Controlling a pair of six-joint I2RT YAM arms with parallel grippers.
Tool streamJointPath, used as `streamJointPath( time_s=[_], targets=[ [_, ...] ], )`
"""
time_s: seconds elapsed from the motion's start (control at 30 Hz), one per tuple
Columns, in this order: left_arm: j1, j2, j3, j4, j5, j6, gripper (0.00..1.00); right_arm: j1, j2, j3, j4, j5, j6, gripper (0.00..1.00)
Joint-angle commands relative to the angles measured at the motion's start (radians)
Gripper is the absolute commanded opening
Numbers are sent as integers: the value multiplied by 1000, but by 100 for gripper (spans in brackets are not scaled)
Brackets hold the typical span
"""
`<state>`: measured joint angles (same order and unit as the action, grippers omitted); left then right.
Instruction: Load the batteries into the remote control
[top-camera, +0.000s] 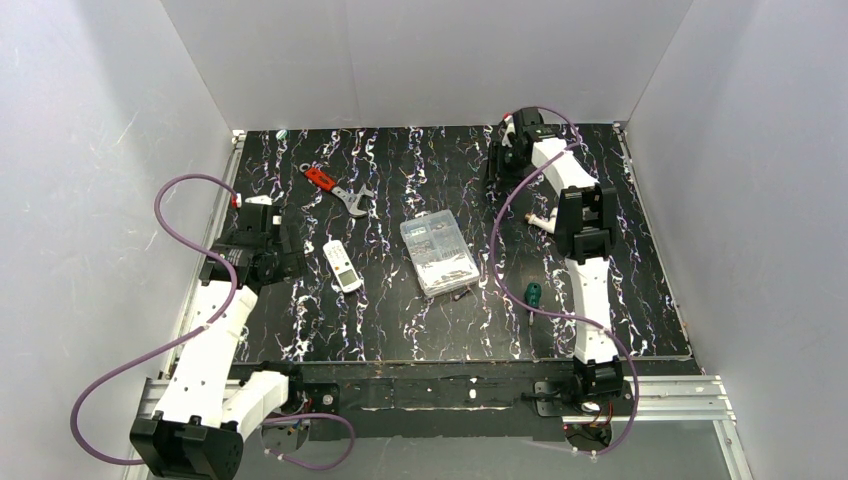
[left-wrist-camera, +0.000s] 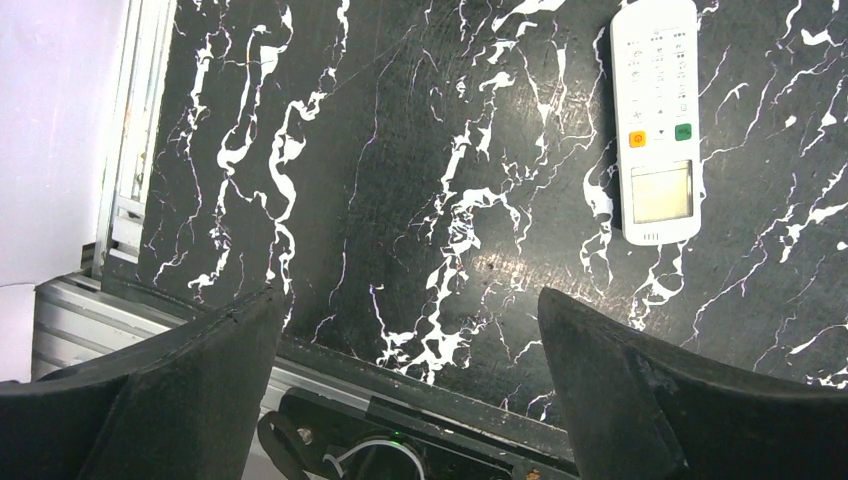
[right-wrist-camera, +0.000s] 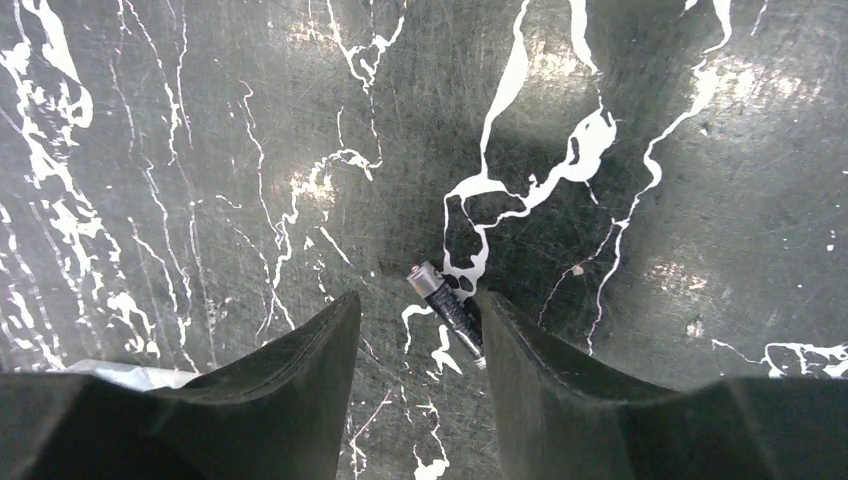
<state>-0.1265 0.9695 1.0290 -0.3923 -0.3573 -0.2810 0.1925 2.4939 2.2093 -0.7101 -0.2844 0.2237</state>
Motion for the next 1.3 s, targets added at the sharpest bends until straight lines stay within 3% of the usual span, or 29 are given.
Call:
streamJointPath(
  time_s=[0.0,0.23,0.6,0.87,1.03,1.27],
  targets=[
    [-2,-24,-20,-73,-19,2,100,21,-24,16,-75,107,-65,54],
    [-2,-27,-26,-74,-21,0,99,47,-20,16,-112,222,-87,47],
    [-2,-27,-31,-72,-16,-3,99,103,5,-1,-178,331,-97,46],
    [-2,-29,-33,-72,-15,-4,99,121,-3,-57,-174,358,-66,27],
    [-2,-27,-26,-73,-5,-8,99,125,-36,-90,-164,333,-43,1],
    [-2,-23,-12,-74,15,-15,99,128,-331,-434,59,356,46,1]
  ],
)
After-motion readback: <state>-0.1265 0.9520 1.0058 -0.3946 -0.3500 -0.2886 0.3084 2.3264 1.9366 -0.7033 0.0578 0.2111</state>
